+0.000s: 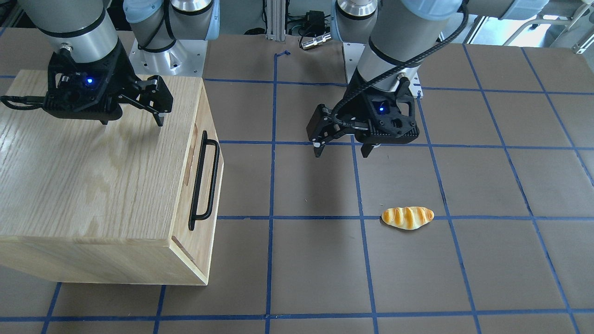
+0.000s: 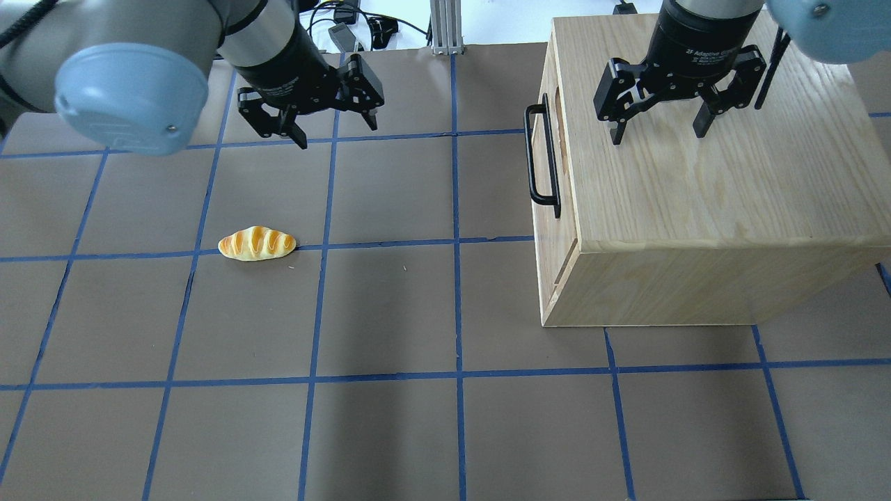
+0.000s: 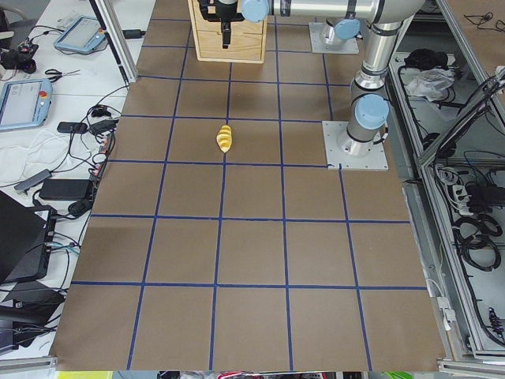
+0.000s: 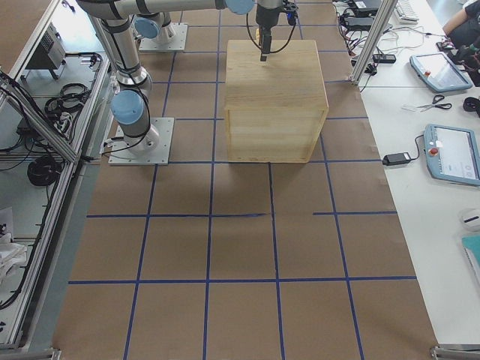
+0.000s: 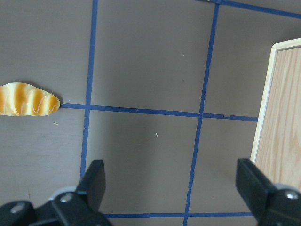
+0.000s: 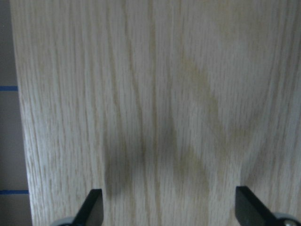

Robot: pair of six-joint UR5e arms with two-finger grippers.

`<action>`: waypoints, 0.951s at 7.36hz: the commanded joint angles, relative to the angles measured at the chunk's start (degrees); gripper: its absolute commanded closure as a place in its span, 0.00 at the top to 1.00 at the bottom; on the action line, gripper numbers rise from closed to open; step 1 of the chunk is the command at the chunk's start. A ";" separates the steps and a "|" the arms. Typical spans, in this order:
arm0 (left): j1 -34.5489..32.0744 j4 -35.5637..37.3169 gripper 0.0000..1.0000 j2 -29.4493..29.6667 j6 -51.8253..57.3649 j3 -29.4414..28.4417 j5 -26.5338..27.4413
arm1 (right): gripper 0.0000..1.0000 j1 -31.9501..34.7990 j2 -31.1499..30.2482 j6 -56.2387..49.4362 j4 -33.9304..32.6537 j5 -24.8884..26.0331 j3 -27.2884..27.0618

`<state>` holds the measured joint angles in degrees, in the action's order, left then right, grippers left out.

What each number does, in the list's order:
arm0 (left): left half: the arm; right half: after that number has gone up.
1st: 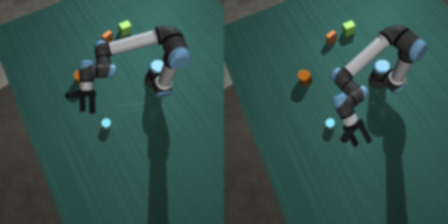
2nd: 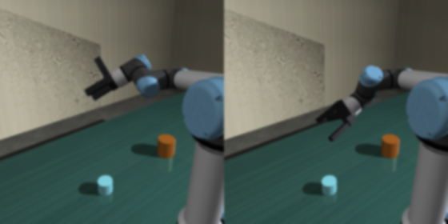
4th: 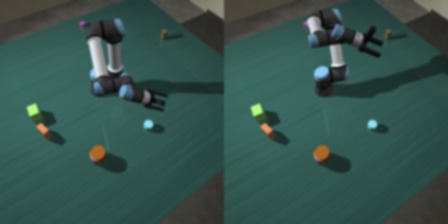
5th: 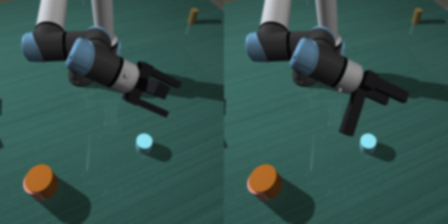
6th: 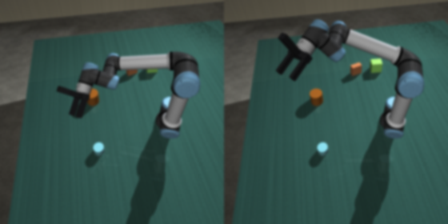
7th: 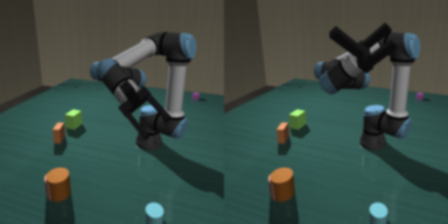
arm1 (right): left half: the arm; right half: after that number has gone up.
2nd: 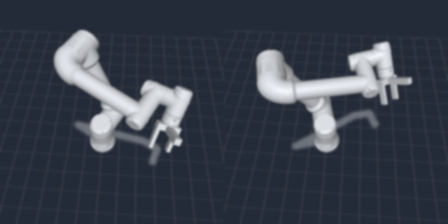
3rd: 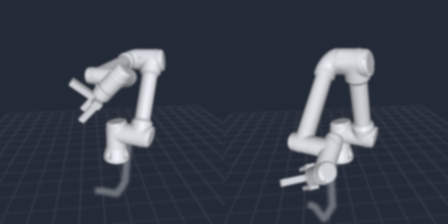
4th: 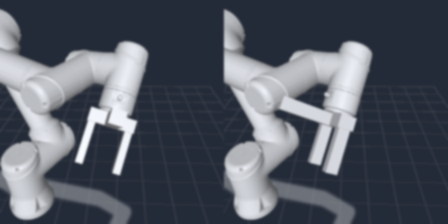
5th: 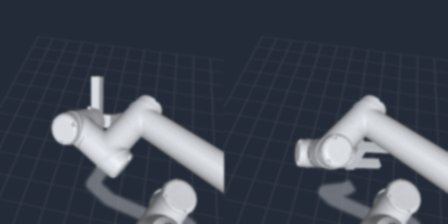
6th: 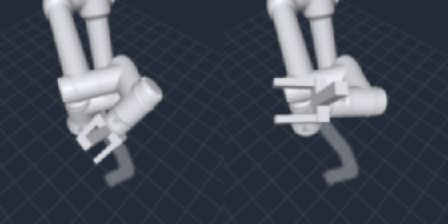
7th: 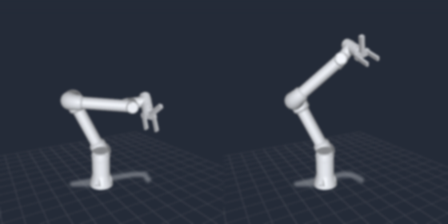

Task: Open upper drawer
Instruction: 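Move the left gripper toward the black drawer handle on the cabinet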

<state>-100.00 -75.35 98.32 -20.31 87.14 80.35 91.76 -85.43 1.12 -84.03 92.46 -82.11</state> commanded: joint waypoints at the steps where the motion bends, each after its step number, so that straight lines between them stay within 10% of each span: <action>1: -3.88 4.57 1.00 2.57 -4.90 -0.04 -1.51 | 1.00 0.00 0.00 -0.06 0.00 0.00 0.02; 7: -10.04 13.48 1.00 9.86 -10.28 -2.66 -4.57 | 1.00 0.00 0.00 -0.06 0.00 0.00 0.02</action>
<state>-109.35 -62.39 106.83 -30.41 85.94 77.19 91.76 -85.43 1.06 -84.02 92.46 -82.10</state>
